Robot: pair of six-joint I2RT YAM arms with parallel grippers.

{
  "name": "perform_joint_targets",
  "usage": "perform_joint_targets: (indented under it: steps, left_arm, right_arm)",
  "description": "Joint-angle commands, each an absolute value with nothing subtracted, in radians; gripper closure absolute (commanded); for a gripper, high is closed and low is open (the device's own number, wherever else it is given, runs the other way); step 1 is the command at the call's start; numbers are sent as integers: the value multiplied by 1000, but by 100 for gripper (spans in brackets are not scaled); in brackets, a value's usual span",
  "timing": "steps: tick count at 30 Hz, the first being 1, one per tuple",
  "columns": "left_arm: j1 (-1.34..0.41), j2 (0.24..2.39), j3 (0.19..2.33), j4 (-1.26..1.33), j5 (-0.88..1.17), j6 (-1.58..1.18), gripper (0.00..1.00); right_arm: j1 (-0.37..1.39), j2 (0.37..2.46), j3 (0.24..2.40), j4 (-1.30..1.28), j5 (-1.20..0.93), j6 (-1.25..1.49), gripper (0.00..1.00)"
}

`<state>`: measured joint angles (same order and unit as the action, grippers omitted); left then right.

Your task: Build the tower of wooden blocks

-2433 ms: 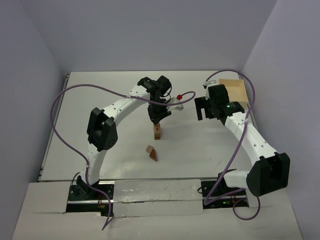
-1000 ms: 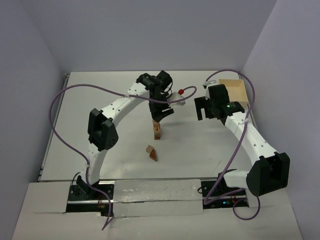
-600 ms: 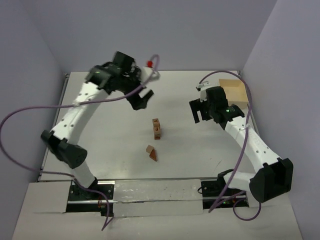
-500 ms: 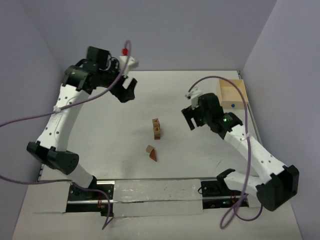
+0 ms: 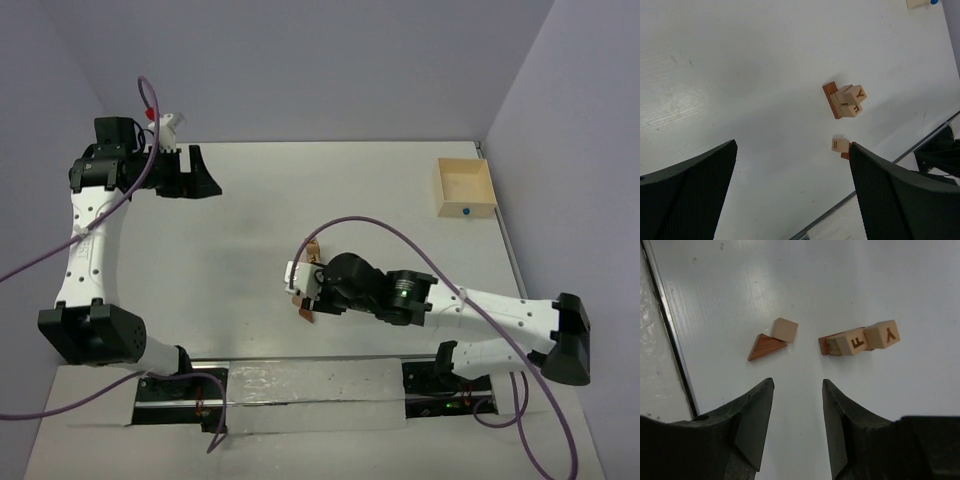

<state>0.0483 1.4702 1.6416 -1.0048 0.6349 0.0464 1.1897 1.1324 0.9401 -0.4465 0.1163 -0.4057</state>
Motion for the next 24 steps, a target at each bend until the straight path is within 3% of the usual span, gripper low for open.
perform_joint_targets:
  steps: [1, 7, 10, 24]
  left_arm:
    - [49, 1337, 1589, -895, 606, -75, 1]
    - [85, 1270, 1538, -875, 537, -166, 6]
    - [94, 1233, 1527, -894, 455, -182, 1]
    - [98, 1124, 1466, -893, 428, -175, 1]
  right_arm:
    - [1216, 1243, 1030, -388, 106, -404, 49]
    - [1232, 1426, 1167, -461, 12, -340, 49]
    - [1241, 1509, 1237, -479, -22, -313, 49]
    - [1209, 1693, 1341, -586, -120, -33, 40]
